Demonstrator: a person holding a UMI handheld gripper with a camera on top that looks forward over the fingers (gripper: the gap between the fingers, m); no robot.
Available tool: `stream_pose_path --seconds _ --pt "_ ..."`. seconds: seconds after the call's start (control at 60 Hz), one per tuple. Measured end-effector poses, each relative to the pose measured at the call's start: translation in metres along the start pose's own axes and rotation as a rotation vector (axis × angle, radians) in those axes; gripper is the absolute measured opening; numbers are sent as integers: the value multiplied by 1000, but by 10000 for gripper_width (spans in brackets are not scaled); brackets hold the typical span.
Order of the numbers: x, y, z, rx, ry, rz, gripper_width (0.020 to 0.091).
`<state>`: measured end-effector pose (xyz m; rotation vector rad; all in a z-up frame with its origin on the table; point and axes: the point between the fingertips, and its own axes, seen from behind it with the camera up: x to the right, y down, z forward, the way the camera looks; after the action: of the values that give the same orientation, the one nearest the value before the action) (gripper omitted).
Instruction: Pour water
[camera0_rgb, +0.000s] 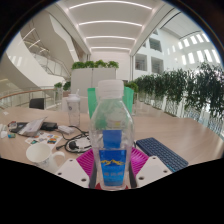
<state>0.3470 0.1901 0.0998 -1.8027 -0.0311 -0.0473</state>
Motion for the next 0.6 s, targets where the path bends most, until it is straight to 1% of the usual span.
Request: stream_pose_path --seconds 0.15,0.183,0.217,0.317,0.35,0.367,0.4,0.433,0.467,0.517,0.533,0.583,0.6 --pt "-4 45 13 -54 18 40 469" --pt "-4 43 13 -22 21 57 465" --pt "-4 45 13 -17 24 76 466" --pt "-4 47 13 -32 19 67 467" --pt "-6 46 14 -36 22 71 483" --pt "-2 44 10 -41 22 76 504" --pt "-2 47 9 -63 22 90 523" --pt "-1 51 6 -99 21 108 550" --pt "-5 60 8 -135 25 130 610" --pt "-4 57 -9 -172 13 156 804" --pt "-4 57 -14 -179 10 161 854" --pt "-7 59 -27 -191 14 169 823" --pt "-7 58 -33 -193 16 169 822"
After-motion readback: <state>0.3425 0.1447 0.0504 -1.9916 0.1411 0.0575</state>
